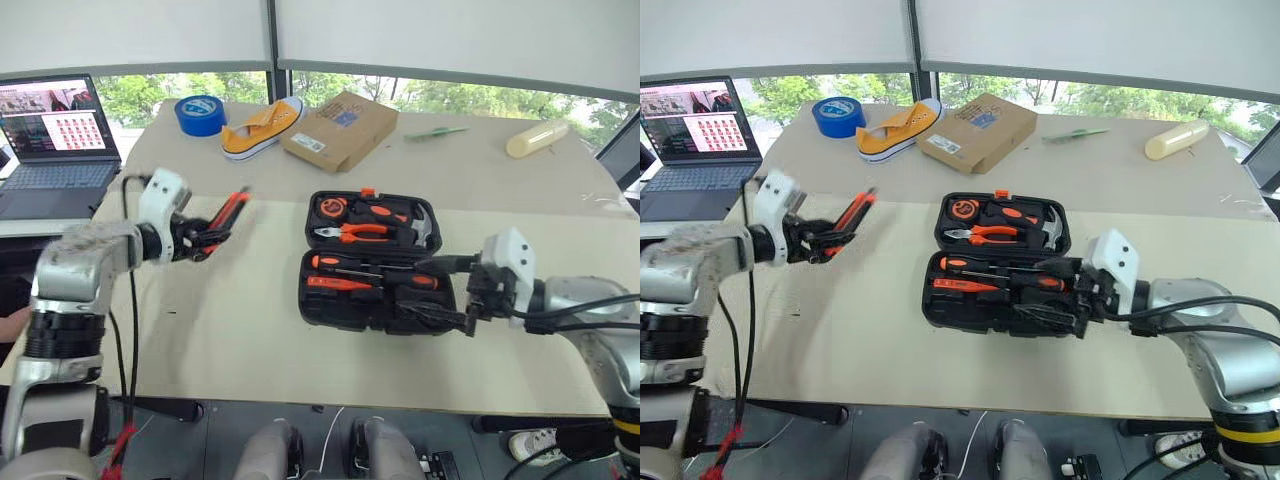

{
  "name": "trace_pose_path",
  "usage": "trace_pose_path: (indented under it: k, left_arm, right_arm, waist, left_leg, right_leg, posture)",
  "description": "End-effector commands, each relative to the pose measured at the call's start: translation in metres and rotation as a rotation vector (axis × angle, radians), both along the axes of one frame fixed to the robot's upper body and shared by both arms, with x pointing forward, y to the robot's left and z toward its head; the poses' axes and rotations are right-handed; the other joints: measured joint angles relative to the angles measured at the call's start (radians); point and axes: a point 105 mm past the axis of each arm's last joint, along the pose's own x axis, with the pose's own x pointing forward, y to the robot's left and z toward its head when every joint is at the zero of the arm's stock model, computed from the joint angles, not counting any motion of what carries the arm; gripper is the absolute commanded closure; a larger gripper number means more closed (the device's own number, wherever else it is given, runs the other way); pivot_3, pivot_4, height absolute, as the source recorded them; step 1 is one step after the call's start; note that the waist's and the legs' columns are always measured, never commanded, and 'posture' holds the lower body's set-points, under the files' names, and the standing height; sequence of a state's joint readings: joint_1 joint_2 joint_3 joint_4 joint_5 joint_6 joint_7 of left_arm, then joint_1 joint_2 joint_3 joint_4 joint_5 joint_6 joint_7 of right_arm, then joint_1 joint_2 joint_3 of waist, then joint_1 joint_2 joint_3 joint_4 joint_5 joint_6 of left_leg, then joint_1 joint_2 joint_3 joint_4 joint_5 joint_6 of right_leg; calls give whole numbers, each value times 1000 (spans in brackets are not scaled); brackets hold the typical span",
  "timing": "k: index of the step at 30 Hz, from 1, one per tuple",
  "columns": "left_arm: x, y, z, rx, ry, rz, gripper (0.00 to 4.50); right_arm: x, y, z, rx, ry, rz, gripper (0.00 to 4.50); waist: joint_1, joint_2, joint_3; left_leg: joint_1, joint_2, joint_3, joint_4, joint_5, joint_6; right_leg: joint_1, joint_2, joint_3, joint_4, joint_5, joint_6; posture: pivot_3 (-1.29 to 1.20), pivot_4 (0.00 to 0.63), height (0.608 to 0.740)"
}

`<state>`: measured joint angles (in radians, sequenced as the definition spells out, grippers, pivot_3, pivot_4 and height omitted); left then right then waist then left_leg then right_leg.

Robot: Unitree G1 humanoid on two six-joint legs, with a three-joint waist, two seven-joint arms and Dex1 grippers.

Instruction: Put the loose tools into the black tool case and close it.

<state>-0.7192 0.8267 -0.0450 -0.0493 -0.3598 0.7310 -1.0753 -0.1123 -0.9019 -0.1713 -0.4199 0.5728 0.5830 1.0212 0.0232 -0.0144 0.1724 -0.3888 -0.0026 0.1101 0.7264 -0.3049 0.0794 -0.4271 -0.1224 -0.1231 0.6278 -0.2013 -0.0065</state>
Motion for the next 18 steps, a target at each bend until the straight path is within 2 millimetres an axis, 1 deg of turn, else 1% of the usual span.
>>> trace_pose_path:
  k: [1,3,4,5,7,8,9,11,13,16,18]
  left_arm:
    - [-19,-48,-1,109,-13,-331,2800]
    - [-27,-65,-7,151,8,-456,2800]
    - [-33,-76,-14,182,27,-523,2800]
    - [-37,-85,-20,210,45,-570,2800]
    - [-44,-96,-32,275,74,-643,2800]
    - [-44,-100,-44,347,89,-663,2800]
    - [-45,-101,-52,399,98,-676,2800]
    - [-39,-106,-65,457,124,-649,2800]
    - [-35,-112,-69,460,130,-622,2800]
    - [-39,-118,-72,459,169,-643,2800]
    - [-35,-122,-75,471,178,-622,2800]
  right_arm:
    - [-9,-8,9,-31,-35,-10,0]
    - [-11,-12,9,-37,-35,-24,0]
    - [-12,-14,9,-38,-37,-38,0]
    - [-12,-15,9,-39,-40,-50,0]
    - [-14,-17,9,-39,-44,-64,0]
    - [-15,-16,9,-39,-49,-72,0]
    - [-16,-16,9,-38,-53,-78,0]
    - [-17,-15,10,-30,-64,-92,0]
    - [-18,-14,10,-24,-70,-102,0]
    - [-18,-12,10,-20,-78,-109,0]
    - [-17,-11,10,-16,-84,-114,0]
  waist:
    - [2,0,0]
    - [1,0,0]
    - [-1,0,0]
    - [-4,0,0]
    - [-5,0,0]
    - [-5,0,0]
    - [-5,0,0]
    - [-5,0,0]
    - [-1,0,0]
    - [2,0,0]
    - [4,0,0]
  left_leg:
    - [1,0,0,0,0,0]
    - [2,0,1,0,1,2]
    - [2,1,1,0,4,7]
    - [2,1,2,0,4,7]
    - [1,1,2,0,4,7]
    - [1,1,1,0,4,7]
    - [1,2,1,0,4,7]
    - [1,1,2,0,4,8]
    - [1,1,1,0,4,8]
    - [-1,2,0,1,3,10]
    - [-1,2,0,2,3,10]
  right_leg:
    - [1,1,0,0,0,0]
    - [2,2,1,0,0,1]
    - [2,7,1,0,-1,2]
    - [1,8,2,0,-2,3]
    - [0,9,3,1,-2,2]
    - [0,9,4,1,-1,2]
    - [0,10,4,1,-1,1]
    - [0,10,4,1,-1,2]
    - [0,10,4,1,-1,2]
    - [-1,9,4,1,-3,5]
    - [-1,9,4,1,-3,5]
  posture:
    - [0,150,731]
    - [0,150,731]
    - [0,150,731]
    - [0,150,731]
    - [0,150,731]
    - [0,150,731]
    - [0,150,731]
    - [0,150,731]
    - [0,150,731]
    - [0,150,731]
    - [0,150,731]
